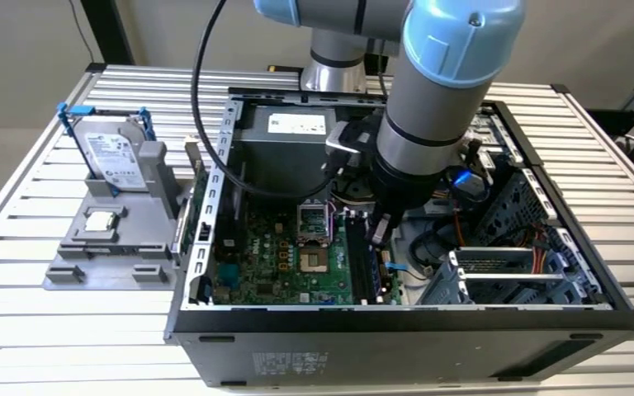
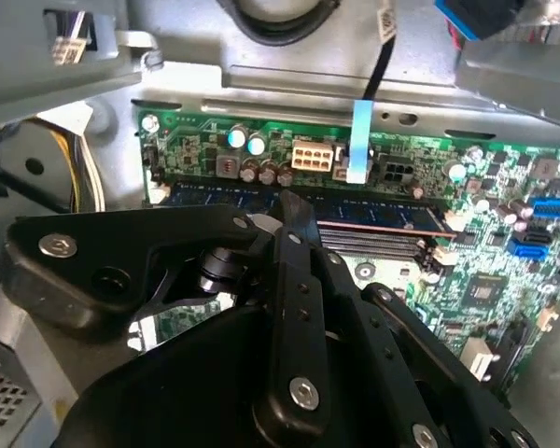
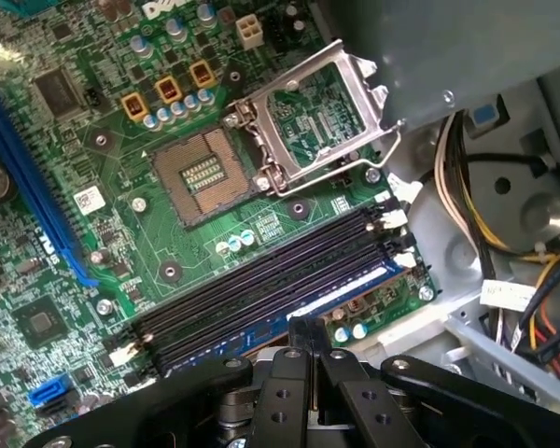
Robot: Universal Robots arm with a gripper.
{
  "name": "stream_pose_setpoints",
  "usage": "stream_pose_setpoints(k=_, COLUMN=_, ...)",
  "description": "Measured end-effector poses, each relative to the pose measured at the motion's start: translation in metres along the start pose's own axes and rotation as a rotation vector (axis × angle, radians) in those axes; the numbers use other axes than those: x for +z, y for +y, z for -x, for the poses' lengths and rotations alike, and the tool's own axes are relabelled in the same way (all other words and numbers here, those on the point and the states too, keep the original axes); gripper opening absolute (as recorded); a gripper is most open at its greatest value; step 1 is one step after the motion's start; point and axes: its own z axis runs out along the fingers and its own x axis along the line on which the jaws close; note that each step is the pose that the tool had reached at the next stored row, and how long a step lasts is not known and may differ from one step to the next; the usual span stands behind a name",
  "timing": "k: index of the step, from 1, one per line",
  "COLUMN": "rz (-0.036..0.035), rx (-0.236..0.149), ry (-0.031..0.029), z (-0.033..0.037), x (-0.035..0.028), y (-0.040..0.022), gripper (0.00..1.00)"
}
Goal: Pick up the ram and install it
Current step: 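Press down the ram until it locks into place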
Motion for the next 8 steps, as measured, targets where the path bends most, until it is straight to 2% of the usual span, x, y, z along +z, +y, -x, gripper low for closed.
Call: stream_pose_setpoints(k=8, rz=0.0095, rx=-0.129, ry=0.0016, z=-0.0003, x=0.0018, y=0.0, gripper=0.0)
